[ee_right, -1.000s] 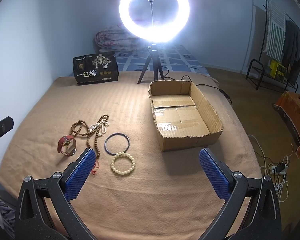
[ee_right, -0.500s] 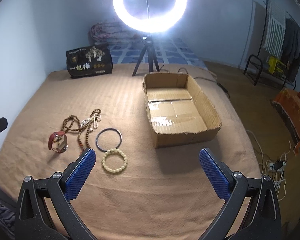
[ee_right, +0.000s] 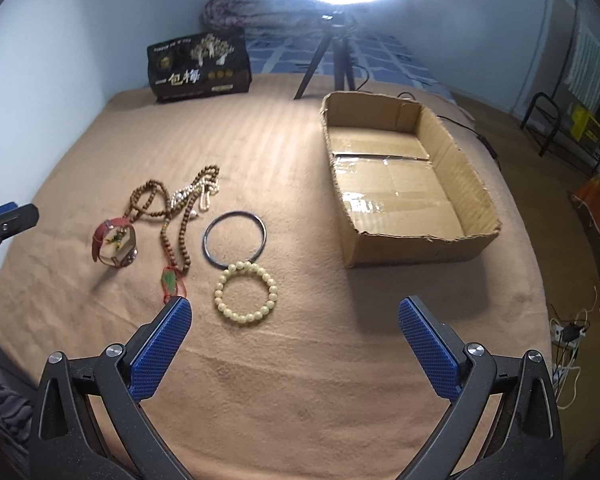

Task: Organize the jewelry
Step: 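Close the left tool on the red watch while the right tool grasps the cream bead bracelet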

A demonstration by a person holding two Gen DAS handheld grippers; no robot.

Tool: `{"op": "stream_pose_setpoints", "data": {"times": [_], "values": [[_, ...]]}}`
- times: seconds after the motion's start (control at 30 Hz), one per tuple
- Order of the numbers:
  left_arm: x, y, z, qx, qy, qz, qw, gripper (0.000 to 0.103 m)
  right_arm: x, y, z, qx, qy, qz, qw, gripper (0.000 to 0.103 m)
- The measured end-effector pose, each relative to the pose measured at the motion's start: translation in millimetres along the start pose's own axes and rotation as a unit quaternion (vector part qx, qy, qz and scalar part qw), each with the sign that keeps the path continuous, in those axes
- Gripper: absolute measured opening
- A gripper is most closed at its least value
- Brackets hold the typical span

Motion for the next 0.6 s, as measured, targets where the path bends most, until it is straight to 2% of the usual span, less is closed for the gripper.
{"op": "stream_pose_setpoints", "data": {"times": [0.1, 0.17, 0.23, 0.3, 0.43, 0.5, 0.6], "values": [[-5, -13, 3, 0.004, -0.011, -0.015, 0.9998, 0.085, 0, -13, -1, -0.018, 0.023, -0.008, 1.000, 0.101], [-9, -22, 5, 0.003, -0.019, -0.027, 0.9995, 0.085, -1, -22, -3, -0.020, 0.039, -0.017, 0.999, 0.095], [-13, -31, 7, -0.001, -0.022, -0.040, 0.9990, 0.084, -3, -35, -5, -0.012, 0.052, -0.034, 0.998, 0.088], [-14, -39, 7, -0.001, -0.024, -0.051, 0.9984, 0.078, -4, -45, -7, -0.001, 0.053, -0.049, 0.997, 0.083], [-17, -54, 7, -0.003, -0.021, -0.071, 0.9973, 0.072, -8, -66, -12, 0.033, 0.038, -0.087, 0.995, 0.077], [-19, -60, 6, -0.004, -0.021, -0.079, 0.9967, 0.063, -10, -73, -16, 0.046, 0.033, -0.100, 0.993, 0.066], [-19, -68, 5, -0.003, -0.025, -0.085, 0.9960, 0.062, -13, -83, -19, 0.057, 0.027, -0.116, 0.991, 0.062]]}}
Point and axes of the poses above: each gripper's, at about its wrist camera, not at the fingertips, and y roughly against the way its jaws point, z to its right, x to its top, the point moved 9 cm from there along -y, roughly the way its jaws point, and after that the axes turned 2 degrees about -x, right-handed, at the moved point
